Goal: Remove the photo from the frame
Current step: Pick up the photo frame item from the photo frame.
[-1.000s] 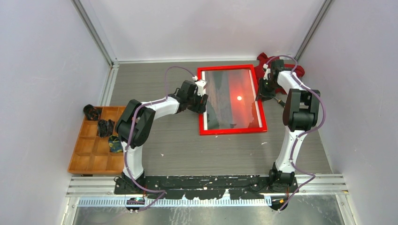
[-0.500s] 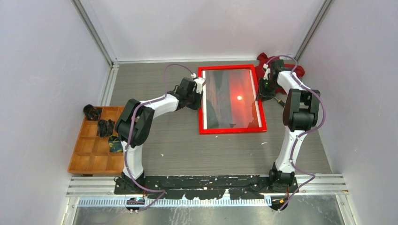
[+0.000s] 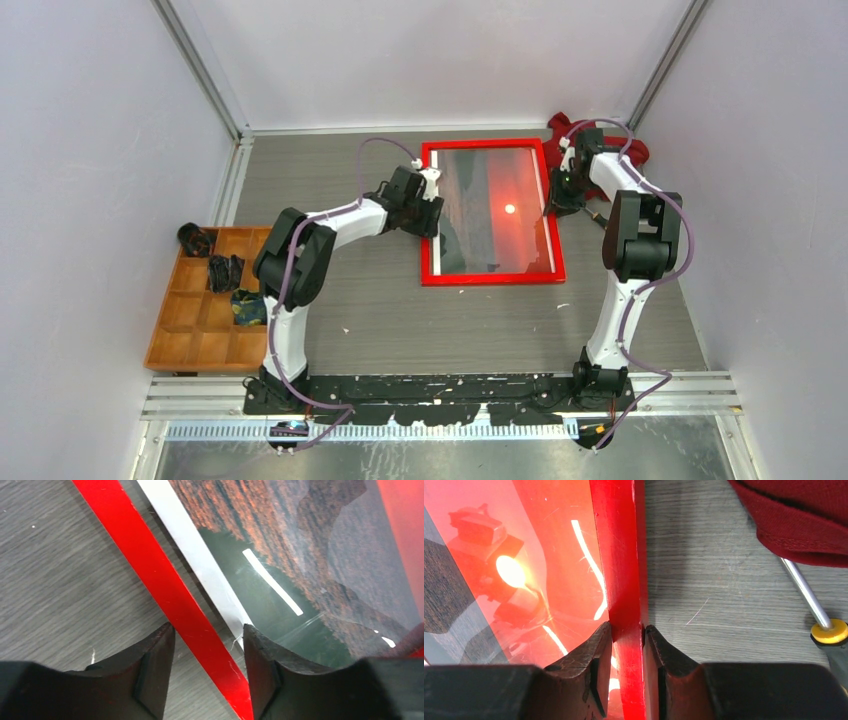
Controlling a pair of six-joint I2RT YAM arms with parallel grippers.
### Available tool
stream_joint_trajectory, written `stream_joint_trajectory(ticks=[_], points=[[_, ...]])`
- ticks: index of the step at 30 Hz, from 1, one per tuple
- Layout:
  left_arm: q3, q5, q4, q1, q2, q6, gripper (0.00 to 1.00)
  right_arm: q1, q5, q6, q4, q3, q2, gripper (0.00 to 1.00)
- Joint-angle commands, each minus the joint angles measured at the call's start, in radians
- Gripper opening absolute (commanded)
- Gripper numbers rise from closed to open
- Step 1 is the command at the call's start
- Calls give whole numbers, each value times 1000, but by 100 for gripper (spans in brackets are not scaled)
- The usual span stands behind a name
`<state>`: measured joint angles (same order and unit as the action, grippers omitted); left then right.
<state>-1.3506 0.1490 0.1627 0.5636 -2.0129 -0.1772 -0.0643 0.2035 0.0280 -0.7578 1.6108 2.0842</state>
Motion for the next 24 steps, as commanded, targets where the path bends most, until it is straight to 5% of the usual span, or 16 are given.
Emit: stream_joint_trajectory(ticks=[1,10,24], points=[[-43,-46,35,2,-26,-23,50,8,15,23,27,3,-63,10],[-56,-53,60,2,-33,-34,16,15,13,28,32,1,-63,9],[-86,41,79,2,89,-41,10,48,-36,61,66,-18,-171,6]])
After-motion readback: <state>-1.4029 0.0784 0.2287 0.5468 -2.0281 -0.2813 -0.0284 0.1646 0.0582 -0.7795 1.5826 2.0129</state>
